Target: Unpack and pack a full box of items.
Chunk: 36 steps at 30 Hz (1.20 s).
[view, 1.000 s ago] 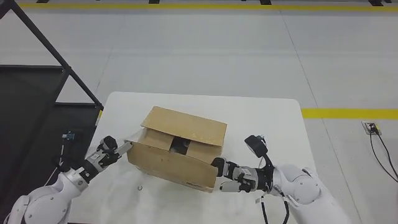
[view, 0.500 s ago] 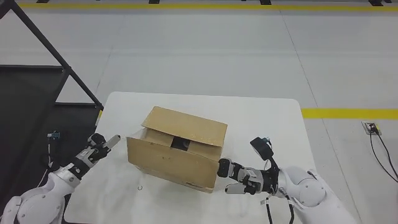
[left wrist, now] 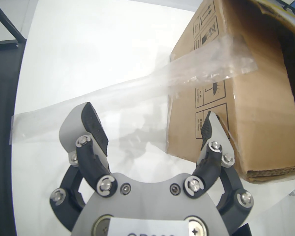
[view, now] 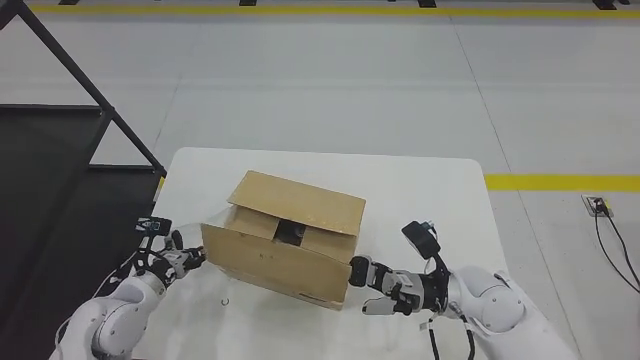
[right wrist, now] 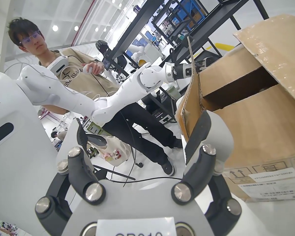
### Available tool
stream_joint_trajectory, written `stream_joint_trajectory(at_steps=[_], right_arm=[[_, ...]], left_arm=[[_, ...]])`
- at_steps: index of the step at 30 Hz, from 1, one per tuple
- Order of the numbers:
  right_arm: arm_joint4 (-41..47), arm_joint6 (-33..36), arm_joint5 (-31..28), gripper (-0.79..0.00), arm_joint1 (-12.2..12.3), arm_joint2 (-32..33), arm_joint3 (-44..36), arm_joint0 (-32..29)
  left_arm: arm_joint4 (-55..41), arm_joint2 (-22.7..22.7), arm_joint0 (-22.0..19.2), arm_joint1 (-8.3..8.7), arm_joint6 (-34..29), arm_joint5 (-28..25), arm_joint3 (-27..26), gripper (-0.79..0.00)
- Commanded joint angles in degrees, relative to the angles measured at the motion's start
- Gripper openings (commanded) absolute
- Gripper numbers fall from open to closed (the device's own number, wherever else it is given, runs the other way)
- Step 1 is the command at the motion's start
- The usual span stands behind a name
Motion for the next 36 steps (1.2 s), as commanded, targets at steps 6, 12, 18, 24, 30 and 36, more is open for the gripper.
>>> stream_joint_trajectory(at_steps=[6,12,18,24,30,36], right_arm=[[0.37,-0.79,-0.8,0.0,0.78,-0.35,-1.28,-0.27],[0.35,-1.13,-1.13,0.0,1.91,-0.06,-3.54,-1.22],[-0.19,-1.03,-1.03,0.0,3.3,0.05,-5.78,-2.59],[-1.71,0.51,0.51,0.0,4.72,-0.76,-7.15,-3.59],[-2.26,2.8,2.8,0.0,5.78,-2.95,-6.81,-2.91],[-2.88,5.59,5.59,0.0,6.11,-5.91,-4.98,-0.86]], left_arm=[[0.64,0.19,1.59,0.28,0.25,-3.41,-1.5,0.0],[1.96,0.26,3.51,0.55,0.07,-5.54,-3.57,0.0],[-0.15,-1.04,4.76,0.91,-1.19,-7.79,-5.29,0.0],[-13.8,-4.04,5.16,0.92,-2.3,-7.94,-7.25,0.0],[-26.36,-6.96,6.57,2.1,-15.62,-15.71,-9.78,0.0],[-33.4,-7.82,7.28,3.53,-28.73,-21.71,-10.17,0.0]])
